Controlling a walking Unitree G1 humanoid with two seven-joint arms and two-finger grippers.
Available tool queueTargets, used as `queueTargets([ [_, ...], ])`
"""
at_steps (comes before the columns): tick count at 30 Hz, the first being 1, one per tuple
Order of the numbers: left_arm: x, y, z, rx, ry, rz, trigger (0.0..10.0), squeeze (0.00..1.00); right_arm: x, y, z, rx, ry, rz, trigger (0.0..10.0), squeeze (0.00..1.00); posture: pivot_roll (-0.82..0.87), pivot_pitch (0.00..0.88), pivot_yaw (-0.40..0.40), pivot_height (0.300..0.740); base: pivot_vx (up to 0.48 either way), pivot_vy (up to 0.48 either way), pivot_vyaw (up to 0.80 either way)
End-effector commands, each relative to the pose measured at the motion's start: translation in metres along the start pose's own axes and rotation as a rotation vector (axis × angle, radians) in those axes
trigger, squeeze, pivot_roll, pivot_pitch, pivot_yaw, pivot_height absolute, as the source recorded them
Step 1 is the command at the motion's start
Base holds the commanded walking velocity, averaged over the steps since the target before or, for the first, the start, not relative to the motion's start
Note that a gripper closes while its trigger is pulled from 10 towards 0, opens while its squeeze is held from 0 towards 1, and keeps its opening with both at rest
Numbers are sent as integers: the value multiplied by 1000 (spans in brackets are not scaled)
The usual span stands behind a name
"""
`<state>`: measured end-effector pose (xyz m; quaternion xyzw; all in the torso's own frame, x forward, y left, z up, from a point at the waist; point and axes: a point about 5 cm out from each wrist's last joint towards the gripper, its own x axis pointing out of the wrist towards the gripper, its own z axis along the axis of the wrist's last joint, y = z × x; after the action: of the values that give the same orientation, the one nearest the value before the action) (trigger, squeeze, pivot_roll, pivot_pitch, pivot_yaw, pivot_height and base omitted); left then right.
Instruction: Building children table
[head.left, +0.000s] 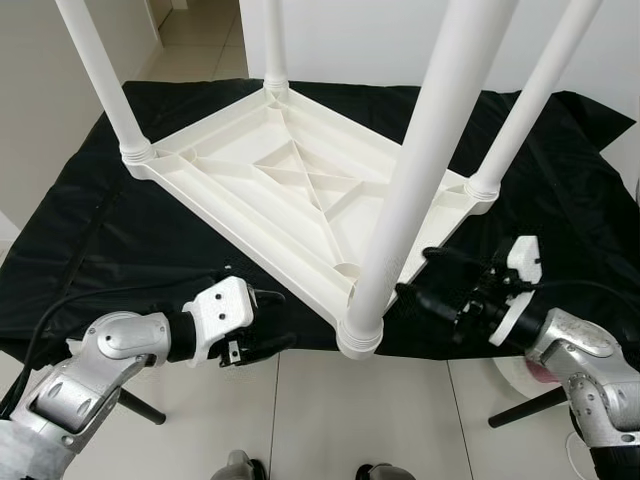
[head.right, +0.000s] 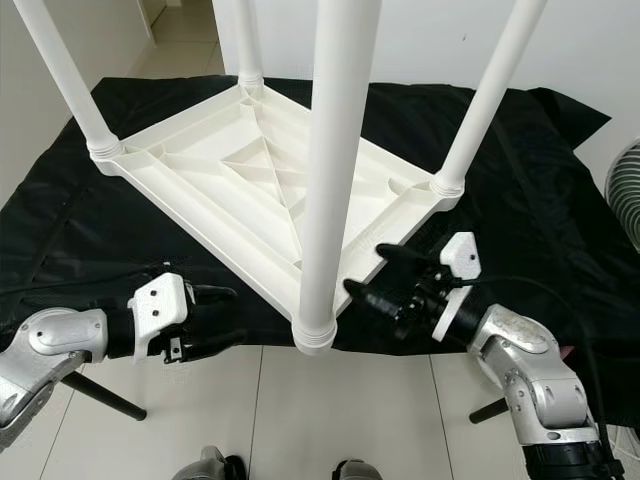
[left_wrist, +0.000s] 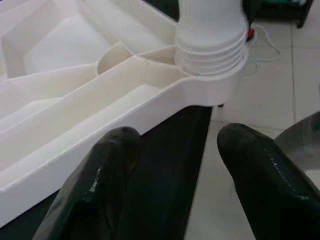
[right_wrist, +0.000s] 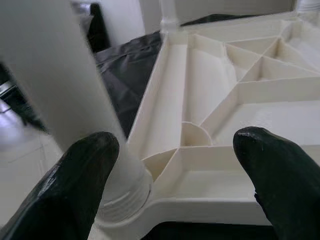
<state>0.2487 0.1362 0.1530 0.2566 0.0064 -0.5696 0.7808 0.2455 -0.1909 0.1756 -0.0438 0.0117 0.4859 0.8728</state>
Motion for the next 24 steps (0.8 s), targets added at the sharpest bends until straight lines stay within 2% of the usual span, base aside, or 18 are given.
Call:
queueTargets([
  [1,7,3,-11,54,67,7,10000,0,1,10,1,-5,32,113,10000,0,-89,89,43,740,0,0,0],
  [4,16,9,-20,103,120,33,10000,0,-2,15,2,-17,70,198,10000,0,-93,87,47,740,0,0,0],
  [11,28,18,-27,118,158,52,10000,0,0,20,6,-42,87,264,10000,0,-99,81,53,740,0,0,0],
  [19,42,20,-23,136,114,43,10000,0,23,24,13,-60,-2,193,10000,0,-102,77,55,740,0,0,0],
  [24,59,19,-13,124,48,53,10000,0,48,33,12,-48,-95,96,10000,0,-105,69,59,740,0,0,0],
])
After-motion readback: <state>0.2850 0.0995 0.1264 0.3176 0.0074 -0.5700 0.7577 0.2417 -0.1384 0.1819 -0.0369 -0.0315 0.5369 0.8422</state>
